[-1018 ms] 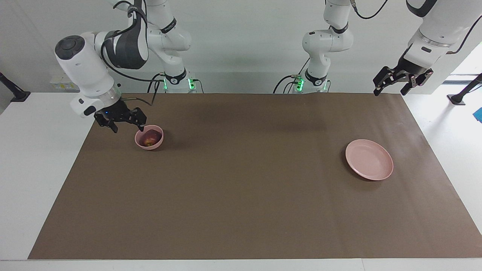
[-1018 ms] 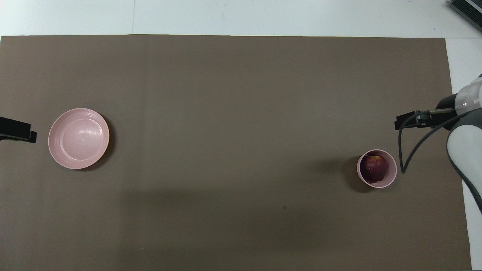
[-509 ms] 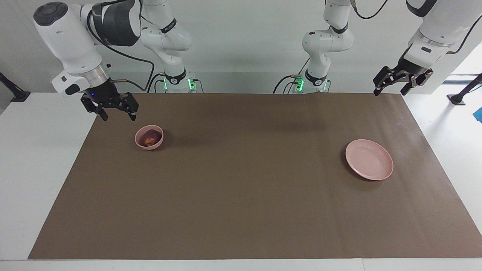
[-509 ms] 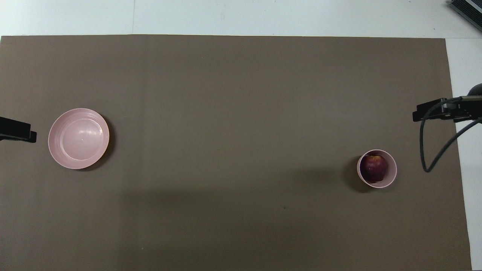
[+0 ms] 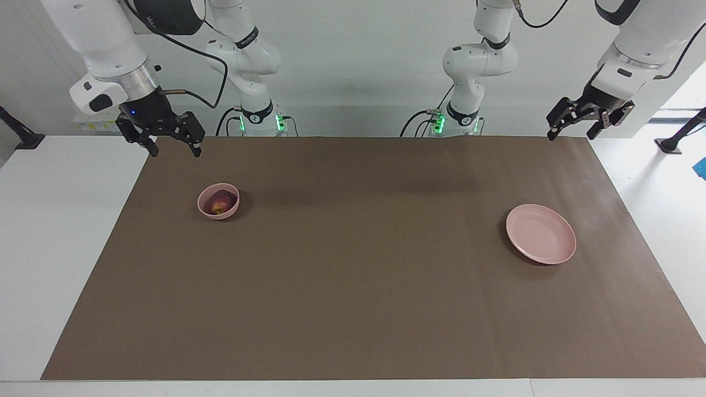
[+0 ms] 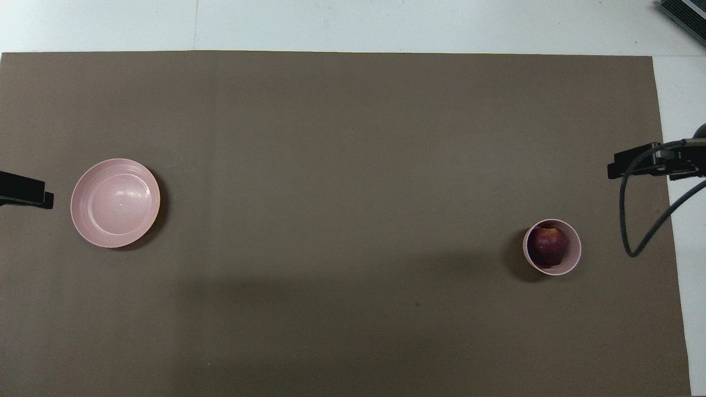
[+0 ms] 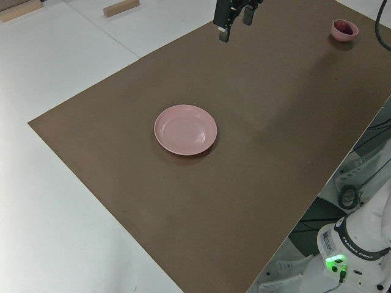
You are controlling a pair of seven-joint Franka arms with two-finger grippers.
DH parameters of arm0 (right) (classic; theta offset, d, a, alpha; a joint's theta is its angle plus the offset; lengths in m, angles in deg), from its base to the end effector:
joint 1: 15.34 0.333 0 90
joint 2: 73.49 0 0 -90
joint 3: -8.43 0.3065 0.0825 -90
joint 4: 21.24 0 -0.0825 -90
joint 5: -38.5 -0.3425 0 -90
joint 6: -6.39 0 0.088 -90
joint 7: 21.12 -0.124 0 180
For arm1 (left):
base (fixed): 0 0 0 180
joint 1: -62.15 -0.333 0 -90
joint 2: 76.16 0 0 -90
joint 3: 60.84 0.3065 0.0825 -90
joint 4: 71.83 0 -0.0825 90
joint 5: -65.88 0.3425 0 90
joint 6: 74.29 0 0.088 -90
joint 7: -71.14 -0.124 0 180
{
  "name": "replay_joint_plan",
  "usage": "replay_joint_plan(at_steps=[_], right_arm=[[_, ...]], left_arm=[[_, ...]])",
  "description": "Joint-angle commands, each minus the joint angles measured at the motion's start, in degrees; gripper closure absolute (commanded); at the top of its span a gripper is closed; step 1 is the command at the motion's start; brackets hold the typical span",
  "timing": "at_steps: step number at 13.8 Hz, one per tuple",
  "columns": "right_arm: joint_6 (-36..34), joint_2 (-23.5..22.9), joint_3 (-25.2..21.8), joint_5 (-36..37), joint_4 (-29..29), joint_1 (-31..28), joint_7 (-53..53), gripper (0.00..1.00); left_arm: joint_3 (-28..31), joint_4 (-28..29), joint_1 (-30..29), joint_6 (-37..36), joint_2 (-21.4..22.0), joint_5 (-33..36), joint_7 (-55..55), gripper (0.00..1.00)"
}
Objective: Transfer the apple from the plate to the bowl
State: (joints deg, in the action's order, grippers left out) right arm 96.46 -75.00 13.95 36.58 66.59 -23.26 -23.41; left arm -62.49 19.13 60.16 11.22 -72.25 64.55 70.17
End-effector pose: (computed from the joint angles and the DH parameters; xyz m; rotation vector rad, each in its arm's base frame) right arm 0.5213 -0.0184 0.6009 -3.1029 0.1269 -0.0200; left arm 0.4839 -0.0007 0.6181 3.1197 -0.0194 -0.0416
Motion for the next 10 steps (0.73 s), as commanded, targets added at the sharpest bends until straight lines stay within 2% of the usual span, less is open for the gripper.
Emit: replay_joint_plan(at_steps=[1, 5, 10], right_arm=[[-0.16, -0.25, 0.19, -0.81, -0.65, -0.95, -0.53, 0.0], [-0.77, -0.34, 0.37, 3.32, -0.91, -0.43, -0.44, 0.0], [-1.65, -0.16, 0.2, 2.44, -0.91, -0.43, -0.61, 0.0]], left_arm=[[0.07, -0.08, -0.21, -0.7, 0.39, -0.17, 0.44, 0.0], [0.07, -0.08, -0.21, -0.7, 0.39, -0.17, 0.44, 0.0], [0.07, -0.08, -0.21, -0.7, 0.39, -0.17, 0.44, 0.0]])
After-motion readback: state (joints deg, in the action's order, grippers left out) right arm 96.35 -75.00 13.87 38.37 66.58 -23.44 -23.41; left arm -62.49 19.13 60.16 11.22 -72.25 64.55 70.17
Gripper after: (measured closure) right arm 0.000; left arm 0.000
